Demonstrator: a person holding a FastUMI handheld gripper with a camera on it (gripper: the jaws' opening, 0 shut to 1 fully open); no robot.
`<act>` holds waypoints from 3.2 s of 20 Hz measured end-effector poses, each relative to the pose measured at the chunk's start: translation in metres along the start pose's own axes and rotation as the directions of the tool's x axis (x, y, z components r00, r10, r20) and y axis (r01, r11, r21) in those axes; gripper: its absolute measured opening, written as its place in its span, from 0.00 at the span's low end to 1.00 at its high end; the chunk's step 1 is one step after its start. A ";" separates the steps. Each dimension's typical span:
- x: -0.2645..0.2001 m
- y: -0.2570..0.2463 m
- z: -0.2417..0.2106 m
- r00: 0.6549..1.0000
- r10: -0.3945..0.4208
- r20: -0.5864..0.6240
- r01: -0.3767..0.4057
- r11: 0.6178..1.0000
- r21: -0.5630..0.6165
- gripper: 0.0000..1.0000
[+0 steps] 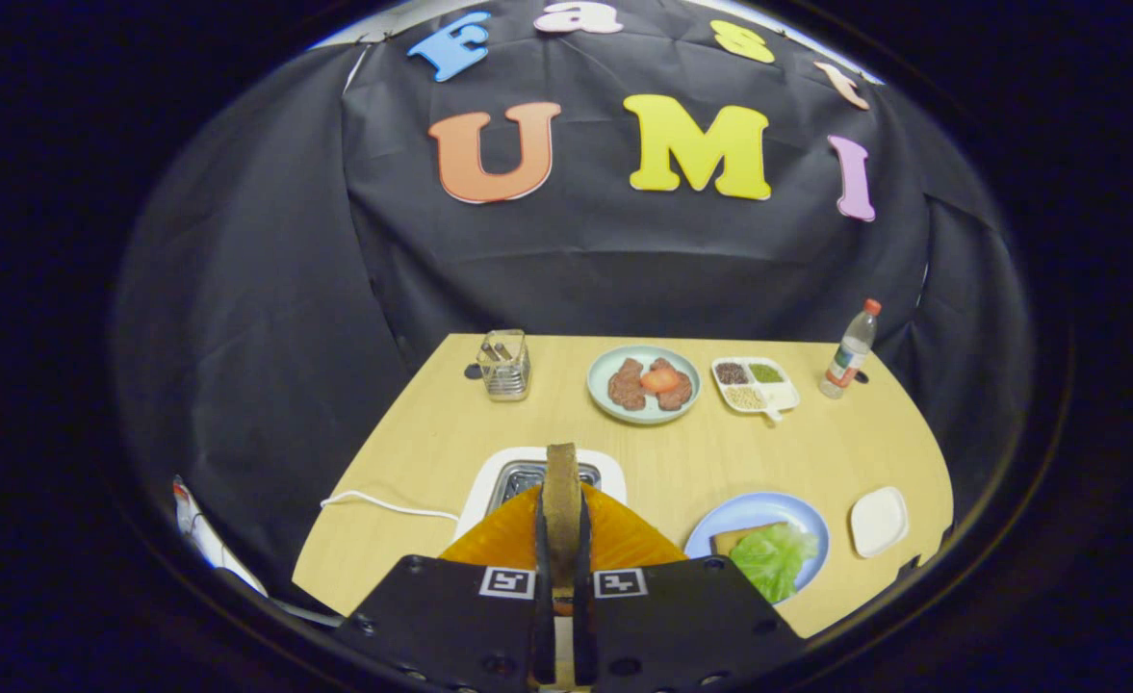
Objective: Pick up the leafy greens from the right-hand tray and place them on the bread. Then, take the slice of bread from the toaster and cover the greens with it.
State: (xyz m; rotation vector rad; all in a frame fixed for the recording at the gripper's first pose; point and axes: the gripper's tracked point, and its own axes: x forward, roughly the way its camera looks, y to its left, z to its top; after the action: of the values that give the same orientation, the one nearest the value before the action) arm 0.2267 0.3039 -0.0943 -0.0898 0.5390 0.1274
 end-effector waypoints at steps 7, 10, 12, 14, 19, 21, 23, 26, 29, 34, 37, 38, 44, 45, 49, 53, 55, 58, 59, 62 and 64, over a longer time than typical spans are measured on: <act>-0.060 -0.010 0.036 0.995 0.003 0.100 -0.001 1.000 -0.015 0.08; -0.084 -0.023 0.044 0.990 0.005 0.138 -0.004 1.000 -0.006 0.07; -0.098 -0.034 0.049 0.985 0.001 0.170 -0.001 1.000 0.004 0.07; -0.112 -0.050 0.052 0.977 -0.018 0.213 0.018 1.000 0.002 0.07; -0.114 -0.095 0.037 0.968 -0.068 0.243 0.067 0.998 0.011 0.07; -0.105 -0.109 0.026 0.970 -0.074 0.234 0.075 0.997 0.006 0.07; -0.090 -0.126 0.011 0.975 -0.082 0.207 0.081 0.997 0.012 0.07; -0.063 -0.145 -0.014 0.987 -0.074 0.144 0.071 0.997 0.029 0.07; -0.038 -0.160 -0.038 0.993 -0.064 0.097 0.061 0.998 0.035 0.07; -0.009 -0.171 -0.067 0.997 0.003 0.078 -0.009 0.997 0.082 0.07; 0.002 -0.174 -0.083 0.997 0.050 0.055 -0.055 0.993 0.105 0.07; 0.005 -0.181 -0.086 0.998 0.041 0.053 -0.047 0.992 0.113 0.07; 0.035 -0.208 -0.105 0.998 0.056 0.009 -0.057 0.979 0.194 0.07; 0.040 -0.213 -0.110 0.998 0.061 -0.006 -0.058 0.977 0.204 0.07; 0.061 -0.232 -0.133 0.995 0.063 -0.074 -0.044 0.972 0.232 0.07; 0.073 -0.252 -0.147 0.992 0.086 -0.096 -0.055 0.954 0.294 0.07; 0.078 -0.261 -0.152 0.991 0.088 -0.101 -0.052 0.947 0.317 0.08; 0.086 -0.276 -0.163 0.992 0.056 -0.111 -0.016 0.944 0.330 0.40; 0.086 -0.272 -0.165 0.992 0.067 -0.109 -0.028 0.945 0.327 0.58; 0.079 -0.270 -0.150 0.995 0.093 -0.017 -0.083 0.944 0.320 0.74; 0.069 -0.281 -0.148 0.999 0.037 0.007 -0.037 0.943 0.331 0.96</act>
State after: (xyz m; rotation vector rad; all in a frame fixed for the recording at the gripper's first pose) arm 0.2510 0.0150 -0.2422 0.2495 0.5555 0.0713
